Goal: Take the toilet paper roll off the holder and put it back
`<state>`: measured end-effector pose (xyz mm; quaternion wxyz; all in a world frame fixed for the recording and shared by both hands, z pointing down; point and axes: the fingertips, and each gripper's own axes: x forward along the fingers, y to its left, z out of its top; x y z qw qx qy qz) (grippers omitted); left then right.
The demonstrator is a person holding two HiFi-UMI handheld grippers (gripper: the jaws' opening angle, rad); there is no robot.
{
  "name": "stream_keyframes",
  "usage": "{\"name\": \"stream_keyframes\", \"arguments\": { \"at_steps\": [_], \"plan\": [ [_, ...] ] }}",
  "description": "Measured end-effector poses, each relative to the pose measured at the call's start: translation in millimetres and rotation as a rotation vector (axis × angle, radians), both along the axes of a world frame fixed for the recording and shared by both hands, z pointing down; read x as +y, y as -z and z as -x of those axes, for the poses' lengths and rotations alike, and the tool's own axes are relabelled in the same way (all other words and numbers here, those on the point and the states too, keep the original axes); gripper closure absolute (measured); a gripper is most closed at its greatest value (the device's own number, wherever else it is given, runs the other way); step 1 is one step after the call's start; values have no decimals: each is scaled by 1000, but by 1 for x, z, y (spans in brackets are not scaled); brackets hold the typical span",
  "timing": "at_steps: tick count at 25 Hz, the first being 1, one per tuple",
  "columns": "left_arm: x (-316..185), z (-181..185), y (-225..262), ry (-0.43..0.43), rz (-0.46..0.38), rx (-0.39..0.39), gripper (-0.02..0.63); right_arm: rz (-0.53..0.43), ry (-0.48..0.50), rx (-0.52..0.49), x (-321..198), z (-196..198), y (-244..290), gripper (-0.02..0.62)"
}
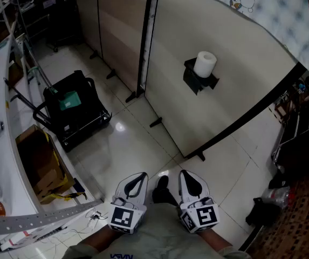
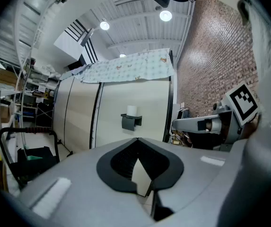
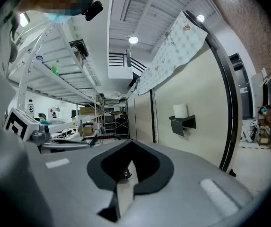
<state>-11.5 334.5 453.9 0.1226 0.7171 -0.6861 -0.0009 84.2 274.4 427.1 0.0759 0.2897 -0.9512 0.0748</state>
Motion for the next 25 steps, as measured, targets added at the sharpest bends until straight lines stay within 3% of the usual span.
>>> {"name": "stream_keyframes", "arguments": {
  "at_steps": [8,14,19,25],
  "plan": [
    [-56,32,-17,53,24,-37,598,28,24,-40,-72,28,-15,595],
    [-141,59,-5,80,49,-100,598,29,59,-88,-159,56,-10,595],
    [-229,68,10,47,53,-124,598,10,90,-120,-235,71,4,595],
    [-307,59,24,-8,30,-151,598,-41,155,-130,-287,73,21,581]
  ]
}}
